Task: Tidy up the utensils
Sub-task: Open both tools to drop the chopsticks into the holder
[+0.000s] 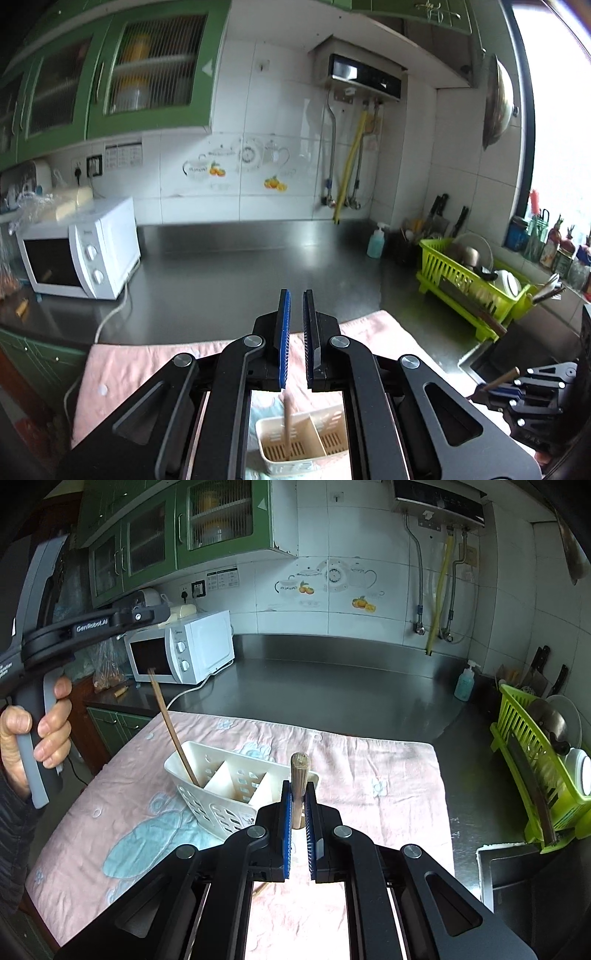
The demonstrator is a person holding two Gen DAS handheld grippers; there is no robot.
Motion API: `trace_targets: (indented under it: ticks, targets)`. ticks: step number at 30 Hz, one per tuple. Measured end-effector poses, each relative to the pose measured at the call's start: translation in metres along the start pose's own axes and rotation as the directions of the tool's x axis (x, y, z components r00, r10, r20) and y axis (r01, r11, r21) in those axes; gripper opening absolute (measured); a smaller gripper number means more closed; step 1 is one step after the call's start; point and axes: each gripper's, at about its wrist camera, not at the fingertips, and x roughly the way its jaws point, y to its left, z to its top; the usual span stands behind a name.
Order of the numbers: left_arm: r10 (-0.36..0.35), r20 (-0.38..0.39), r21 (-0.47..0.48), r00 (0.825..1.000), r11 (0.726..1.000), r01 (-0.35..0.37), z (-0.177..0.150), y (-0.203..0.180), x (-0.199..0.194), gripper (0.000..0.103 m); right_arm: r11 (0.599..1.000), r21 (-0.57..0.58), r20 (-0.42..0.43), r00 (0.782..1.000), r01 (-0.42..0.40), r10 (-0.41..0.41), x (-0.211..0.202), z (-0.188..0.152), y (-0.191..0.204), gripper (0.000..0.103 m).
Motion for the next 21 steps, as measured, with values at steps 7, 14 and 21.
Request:
trace_targets:
  ticks: [7,14,21]
  targets:
    - [0.022,0.003,0.018,1.0,1.0,-0.022,-0.016,-0.002,-0.015,0.045,1.0,0.001,0.041,0.999,0.031,-0.031,-0.001,0.002,0.002,0.026]
    - [0.04,0.018,0.011,0.999,0.999,-0.041,-0.035,0.001,-0.061,0.052,0.998,-0.011,0.114,0.992,0.065,-0.063,-0.04,-0.009,0.014,0.031]
    - [0.093,-0.02,0.023,0.995,0.995,-0.093,-0.083,0.005,-0.109,0.058,1.0,-0.002,0.121,0.993,0.015,-0.015,-0.073,-0.058,0.042,0.031]
